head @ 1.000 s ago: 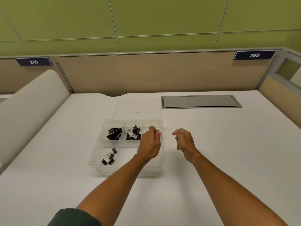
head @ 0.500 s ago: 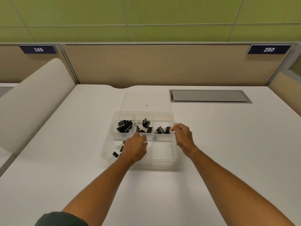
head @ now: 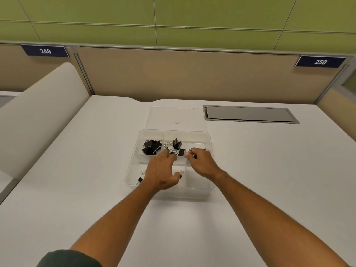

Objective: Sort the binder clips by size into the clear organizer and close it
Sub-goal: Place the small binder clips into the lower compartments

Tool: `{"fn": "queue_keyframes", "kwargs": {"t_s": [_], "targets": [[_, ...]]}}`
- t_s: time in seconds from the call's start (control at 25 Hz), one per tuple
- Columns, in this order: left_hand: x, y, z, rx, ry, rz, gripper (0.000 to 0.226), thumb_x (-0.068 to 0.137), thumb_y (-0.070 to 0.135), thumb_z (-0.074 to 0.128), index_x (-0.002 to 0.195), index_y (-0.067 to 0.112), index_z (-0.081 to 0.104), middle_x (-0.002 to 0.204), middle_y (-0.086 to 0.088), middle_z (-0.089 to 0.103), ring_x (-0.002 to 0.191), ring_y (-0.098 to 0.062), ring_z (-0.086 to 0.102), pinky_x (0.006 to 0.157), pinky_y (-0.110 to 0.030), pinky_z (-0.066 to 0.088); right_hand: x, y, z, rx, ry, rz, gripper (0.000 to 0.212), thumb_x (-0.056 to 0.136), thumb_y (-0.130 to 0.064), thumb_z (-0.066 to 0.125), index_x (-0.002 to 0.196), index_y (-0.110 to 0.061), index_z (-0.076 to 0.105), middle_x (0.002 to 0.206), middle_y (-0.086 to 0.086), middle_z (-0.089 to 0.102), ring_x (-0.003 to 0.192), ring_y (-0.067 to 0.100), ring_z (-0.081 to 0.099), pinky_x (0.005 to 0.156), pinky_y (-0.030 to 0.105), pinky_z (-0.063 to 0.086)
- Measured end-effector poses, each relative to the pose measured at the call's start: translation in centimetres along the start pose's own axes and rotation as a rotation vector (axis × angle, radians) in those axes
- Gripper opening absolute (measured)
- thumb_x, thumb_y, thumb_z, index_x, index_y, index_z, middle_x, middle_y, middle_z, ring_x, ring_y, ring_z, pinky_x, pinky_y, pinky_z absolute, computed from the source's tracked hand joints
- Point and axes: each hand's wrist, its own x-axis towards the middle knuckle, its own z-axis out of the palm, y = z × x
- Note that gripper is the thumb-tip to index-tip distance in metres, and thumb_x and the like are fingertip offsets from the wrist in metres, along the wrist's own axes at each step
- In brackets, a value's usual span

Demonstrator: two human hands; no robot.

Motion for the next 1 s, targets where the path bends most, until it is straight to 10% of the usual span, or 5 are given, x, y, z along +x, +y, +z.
{"fn": "queue_keyframes", "kwargs": {"t_s": [0.2, 0.48, 1.0], "targets": [[-0.2, -2.5, -0.2, 0.026, 0.090, -0.072, 0.055, 0.079, 0.047, 0.042, 0.124, 0.017, 0.053, 0.122, -0.007, 0.050, 0.108, -0.023, 0.048, 0.087, -0.038, 0.036, 0.5, -1.3, 2.1, -0.328, -0.220, -0.142, 0.026, 0.099, -0.034, 0.045, 0.086, -0.016, 0.058, 0.072, -0.003, 0.057, 0.073, 0.015, 0.051, 0.080, 0.035, 0.042], [-1.3, -3.8, -0.6, -0.010, 0.124, -0.125, 0.055, 0.083, 0.042, 0.036, 0.129, 0.016, 0.052, 0.132, -0.009, 0.047, 0.116, -0.024, 0.046, 0.092, -0.038, 0.036, 1.2, -2.2, 3.2, -0.534, -0.270, -0.164, 0.042, 0.095, -0.041, 0.052, 0.132, -0.021, 0.052, 0.130, 0.009, 0.056, 0.120, 0.026, 0.052, 0.099, 0.042, 0.044], [-1.6, -5.4, -0.7, 0.044, 0.041, -0.119, 0.077, 0.081, 0.056, 0.036, 0.149, 0.021, 0.029, 0.151, -0.013, 0.030, 0.134, -0.027, 0.034, 0.106, -0.041, 0.030, 0.3, -2.9, 3.7, -0.406, -0.321, -0.225, 0.059, 0.082, -0.016, 0.071, 0.135, -0.021, 0.046, 0.128, 0.004, 0.053, 0.104, 0.011, 0.050, 0.093, 0.030, 0.045]]}}
